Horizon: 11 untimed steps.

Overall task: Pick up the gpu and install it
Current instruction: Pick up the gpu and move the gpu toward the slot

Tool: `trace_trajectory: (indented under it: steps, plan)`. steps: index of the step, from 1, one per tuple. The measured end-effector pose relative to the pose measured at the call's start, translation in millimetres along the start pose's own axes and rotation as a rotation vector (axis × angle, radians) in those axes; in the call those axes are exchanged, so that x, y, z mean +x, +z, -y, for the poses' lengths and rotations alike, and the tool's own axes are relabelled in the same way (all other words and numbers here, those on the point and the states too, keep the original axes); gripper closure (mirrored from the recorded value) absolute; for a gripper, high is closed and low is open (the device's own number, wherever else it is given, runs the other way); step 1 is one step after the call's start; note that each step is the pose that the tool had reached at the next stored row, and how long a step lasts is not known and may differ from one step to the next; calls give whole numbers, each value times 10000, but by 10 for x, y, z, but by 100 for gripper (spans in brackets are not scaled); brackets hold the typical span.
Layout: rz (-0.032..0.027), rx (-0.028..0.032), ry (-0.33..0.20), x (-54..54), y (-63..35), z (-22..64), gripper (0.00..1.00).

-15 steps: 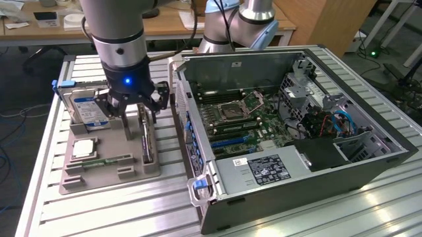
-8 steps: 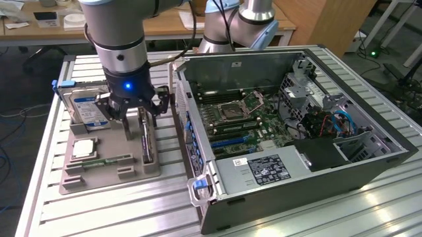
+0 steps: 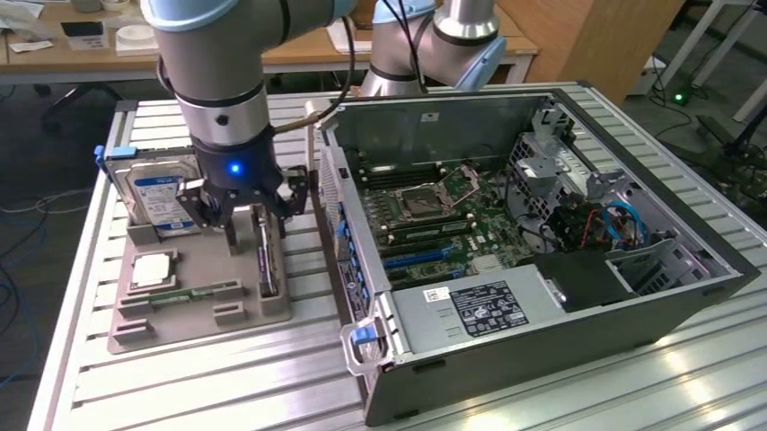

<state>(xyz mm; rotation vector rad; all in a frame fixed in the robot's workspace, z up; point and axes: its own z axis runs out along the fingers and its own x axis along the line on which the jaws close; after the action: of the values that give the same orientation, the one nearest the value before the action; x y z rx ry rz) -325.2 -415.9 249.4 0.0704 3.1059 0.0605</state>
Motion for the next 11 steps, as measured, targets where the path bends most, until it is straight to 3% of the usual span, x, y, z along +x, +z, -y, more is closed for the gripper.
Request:
trace_trajectory:
  steps: [11]
  plan:
    - [2,0,15,4,200,6,34]
